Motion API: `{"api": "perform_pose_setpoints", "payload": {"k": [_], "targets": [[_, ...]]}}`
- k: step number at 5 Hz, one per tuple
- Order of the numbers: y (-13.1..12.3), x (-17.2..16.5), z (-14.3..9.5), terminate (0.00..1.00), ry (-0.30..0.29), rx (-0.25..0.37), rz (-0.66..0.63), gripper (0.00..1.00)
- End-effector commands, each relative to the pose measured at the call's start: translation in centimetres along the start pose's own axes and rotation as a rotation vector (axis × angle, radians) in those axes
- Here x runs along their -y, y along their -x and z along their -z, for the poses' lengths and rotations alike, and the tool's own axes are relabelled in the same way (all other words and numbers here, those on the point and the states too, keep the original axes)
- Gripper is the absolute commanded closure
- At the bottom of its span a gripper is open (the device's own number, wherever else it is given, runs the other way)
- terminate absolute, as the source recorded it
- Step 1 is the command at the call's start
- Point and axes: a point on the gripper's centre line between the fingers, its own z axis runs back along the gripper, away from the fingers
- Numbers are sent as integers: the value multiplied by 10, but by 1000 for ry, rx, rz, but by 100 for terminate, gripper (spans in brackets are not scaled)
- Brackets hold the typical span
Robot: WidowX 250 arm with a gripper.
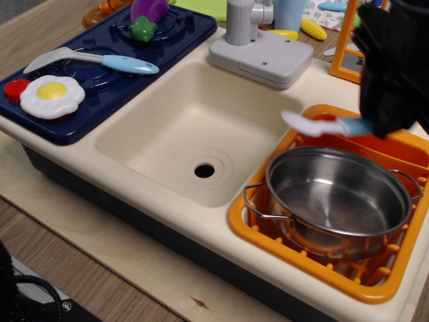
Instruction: Put spoon into pan
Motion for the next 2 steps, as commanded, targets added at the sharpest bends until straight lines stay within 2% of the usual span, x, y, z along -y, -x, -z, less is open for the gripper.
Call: {"api": "perform_pose_setpoints", "payload": {"k": [1,2], "targets": [[0,10,-5,0,18,102,-67,100],[2,20,-3,0,10,147,-64,0]]}}
